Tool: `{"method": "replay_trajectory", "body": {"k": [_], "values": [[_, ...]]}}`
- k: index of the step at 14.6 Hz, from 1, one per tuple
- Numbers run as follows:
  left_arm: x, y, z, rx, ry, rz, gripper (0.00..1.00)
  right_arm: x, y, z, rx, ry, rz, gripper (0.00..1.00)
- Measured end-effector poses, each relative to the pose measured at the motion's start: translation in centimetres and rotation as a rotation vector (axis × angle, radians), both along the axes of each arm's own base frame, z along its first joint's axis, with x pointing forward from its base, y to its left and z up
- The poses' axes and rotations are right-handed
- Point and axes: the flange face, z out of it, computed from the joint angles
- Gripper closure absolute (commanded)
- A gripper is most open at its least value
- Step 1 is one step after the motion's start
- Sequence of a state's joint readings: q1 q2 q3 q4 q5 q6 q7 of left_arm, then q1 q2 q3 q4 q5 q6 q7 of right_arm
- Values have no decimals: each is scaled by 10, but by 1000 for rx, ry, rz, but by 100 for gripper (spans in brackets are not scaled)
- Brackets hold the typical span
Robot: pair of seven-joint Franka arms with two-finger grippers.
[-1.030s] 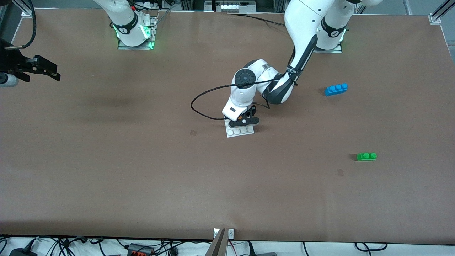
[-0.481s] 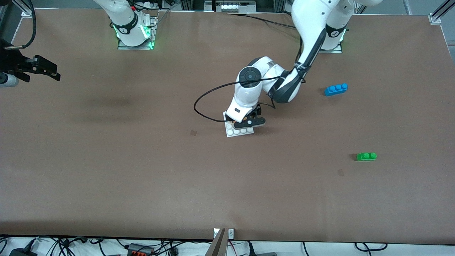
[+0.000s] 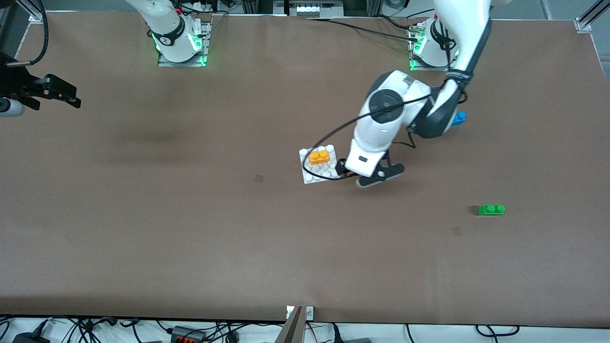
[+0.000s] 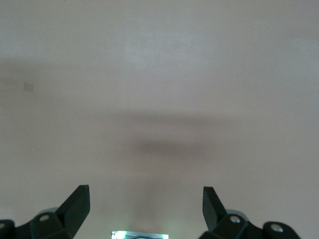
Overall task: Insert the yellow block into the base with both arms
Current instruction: 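Open the left gripper and lift it away from the base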
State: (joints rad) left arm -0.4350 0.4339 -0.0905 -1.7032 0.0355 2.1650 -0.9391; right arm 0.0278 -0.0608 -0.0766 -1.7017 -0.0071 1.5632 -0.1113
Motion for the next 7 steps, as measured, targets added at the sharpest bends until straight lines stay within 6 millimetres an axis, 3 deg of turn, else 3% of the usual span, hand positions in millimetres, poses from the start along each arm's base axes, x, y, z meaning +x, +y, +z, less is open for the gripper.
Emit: {"method": "replay_trajectory", "body": {"k": [4, 7], "values": [[31, 106, 38, 30, 42, -75, 0, 0, 0, 0, 0, 0, -1, 0], [39, 189, 76, 40, 66, -120, 0, 0, 0, 0, 0, 0, -1, 0]]}}
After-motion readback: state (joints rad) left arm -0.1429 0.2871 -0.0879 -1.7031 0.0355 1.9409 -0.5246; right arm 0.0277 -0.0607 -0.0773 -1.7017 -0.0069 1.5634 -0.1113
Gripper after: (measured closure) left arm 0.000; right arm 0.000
